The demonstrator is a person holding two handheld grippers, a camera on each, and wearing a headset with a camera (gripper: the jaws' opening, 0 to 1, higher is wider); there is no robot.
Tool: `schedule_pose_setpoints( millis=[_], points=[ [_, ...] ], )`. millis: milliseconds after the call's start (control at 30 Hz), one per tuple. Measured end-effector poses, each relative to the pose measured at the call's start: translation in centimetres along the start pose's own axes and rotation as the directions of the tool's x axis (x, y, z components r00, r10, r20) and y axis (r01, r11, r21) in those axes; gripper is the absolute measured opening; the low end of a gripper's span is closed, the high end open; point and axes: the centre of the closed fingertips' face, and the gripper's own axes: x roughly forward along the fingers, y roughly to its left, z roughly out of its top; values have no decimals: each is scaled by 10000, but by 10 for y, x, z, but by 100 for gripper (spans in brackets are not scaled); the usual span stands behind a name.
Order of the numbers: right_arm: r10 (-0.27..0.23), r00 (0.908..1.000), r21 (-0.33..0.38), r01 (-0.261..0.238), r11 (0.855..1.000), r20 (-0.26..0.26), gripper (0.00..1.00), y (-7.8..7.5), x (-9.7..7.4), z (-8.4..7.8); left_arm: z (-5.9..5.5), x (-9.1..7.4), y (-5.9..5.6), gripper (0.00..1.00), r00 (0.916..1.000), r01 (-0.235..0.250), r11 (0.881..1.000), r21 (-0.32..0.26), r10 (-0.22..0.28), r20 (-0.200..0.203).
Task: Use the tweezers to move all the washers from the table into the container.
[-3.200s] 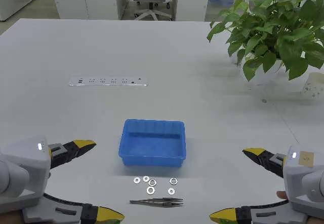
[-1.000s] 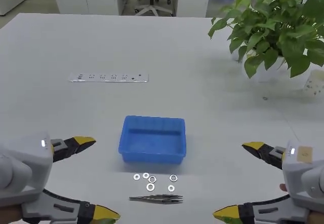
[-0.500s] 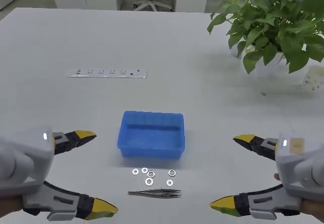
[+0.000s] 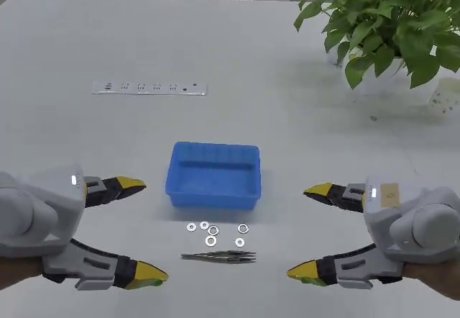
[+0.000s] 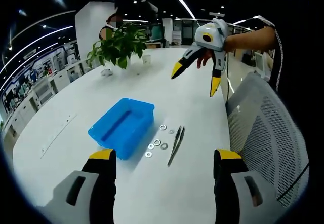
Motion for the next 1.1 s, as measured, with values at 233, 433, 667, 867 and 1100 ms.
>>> schedule_pose_setpoints(
  millis=[233,433,667,867,1100],
  points=[
    [770,9961,-1051,-812,9911,-429,57,6,16,-3,-14,17,-8,69,9970,474,9981,401,-448,-629],
    [1211,9901,-1562,-1308,9790,-703,50,11,31,-4,-19,32,-9,58,9936,709,9956,612,-651,-920],
    [1774,9789,-1897,-1940,9625,-1010,40,18,50,-6,-27,46,-8,48,9885,998,9920,767,-900,-1219],
    [2055,9722,-2001,-2246,9537,-1120,34,21,63,-8,-33,54,-7,42,9847,1179,9905,705,-1074,-1375],
    [2344,9621,-2179,-2607,9405,-1395,29,23,80,-15,-39,63,-6,35,9796,1320,9884,751,-1185,-1624]
  ],
)
